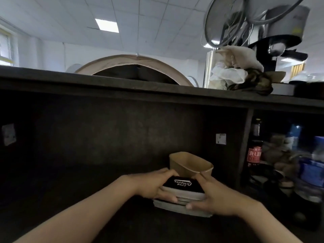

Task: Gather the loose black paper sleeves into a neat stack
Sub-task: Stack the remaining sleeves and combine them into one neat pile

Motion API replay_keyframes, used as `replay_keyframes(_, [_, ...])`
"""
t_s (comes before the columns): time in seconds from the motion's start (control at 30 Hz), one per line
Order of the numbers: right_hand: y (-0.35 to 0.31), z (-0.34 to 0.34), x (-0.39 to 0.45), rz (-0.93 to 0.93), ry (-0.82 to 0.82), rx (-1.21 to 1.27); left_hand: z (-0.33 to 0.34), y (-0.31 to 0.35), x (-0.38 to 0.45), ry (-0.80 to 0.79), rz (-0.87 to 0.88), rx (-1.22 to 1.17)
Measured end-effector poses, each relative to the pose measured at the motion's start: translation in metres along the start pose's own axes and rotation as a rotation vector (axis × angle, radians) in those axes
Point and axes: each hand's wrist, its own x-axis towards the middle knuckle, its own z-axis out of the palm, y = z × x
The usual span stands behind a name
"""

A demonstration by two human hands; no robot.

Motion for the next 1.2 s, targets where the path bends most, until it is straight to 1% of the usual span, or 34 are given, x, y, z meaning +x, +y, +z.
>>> replay_keyframes(0.1, [0.0, -0.019, -0.002, 0.108, -0.119, 0.277, 0.0, 0.001, 0.001, 0.0, -0.045, -0.066])
replay_keyframes(0.2, [0.007, -0.026, -0.002, 0.247, -0.209, 0.54, 0.003, 0.005, 0.002, 0.026, -0.083, -0.198])
replay_keyframes(0.3, [0.009, -0.032, 0.004, 0.371, -0.277, 0.64, 0.002, 0.009, 0.0, 0.017, -0.15, -0.401])
replay_keyframes(0.37, [0.007, -0.035, 0.008, 0.399, -0.3, 0.638, 0.001, 0.011, -0.002, 0.008, -0.161, -0.469])
replay_keyframes(0.5, [0.008, -0.034, 0.012, 0.436, -0.294, 0.666, 0.005, 0.01, -0.004, 0.035, -0.167, -0.511])
replay_keyframes(0.63, [0.007, -0.034, 0.01, 0.451, -0.28, 0.574, 0.009, 0.012, -0.008, 0.074, -0.16, -0.495])
replay_keyframes(0.7, [0.006, -0.037, 0.011, 0.465, -0.306, 0.53, 0.011, 0.013, -0.01, 0.095, -0.157, -0.476])
replay_keyframes(0.8, [0.001, -0.039, 0.011, 0.479, -0.363, 0.539, 0.014, 0.012, -0.015, 0.127, -0.111, -0.451])
replay_keyframes(0.97, [-0.004, -0.033, 0.008, 0.502, -0.399, 0.567, 0.021, 0.014, -0.026, 0.217, -0.03, -0.395])
replay_keyframes(1.03, [-0.004, -0.028, 0.005, 0.476, -0.422, 0.592, 0.023, 0.011, -0.031, 0.239, -0.023, -0.347])
replay_keyframes(1.1, [-0.009, -0.024, 0.0, 0.395, -0.424, 0.493, 0.02, 0.011, -0.037, 0.215, -0.04, -0.328])
replay_keyframes(1.17, [-0.021, -0.015, -0.004, 0.319, -0.345, 0.335, 0.016, 0.01, -0.043, 0.148, -0.064, -0.258])
replay_keyframes(1.2, [-0.028, -0.009, -0.007, 0.27, -0.285, 0.271, 0.015, 0.01, -0.046, 0.101, -0.079, -0.163])
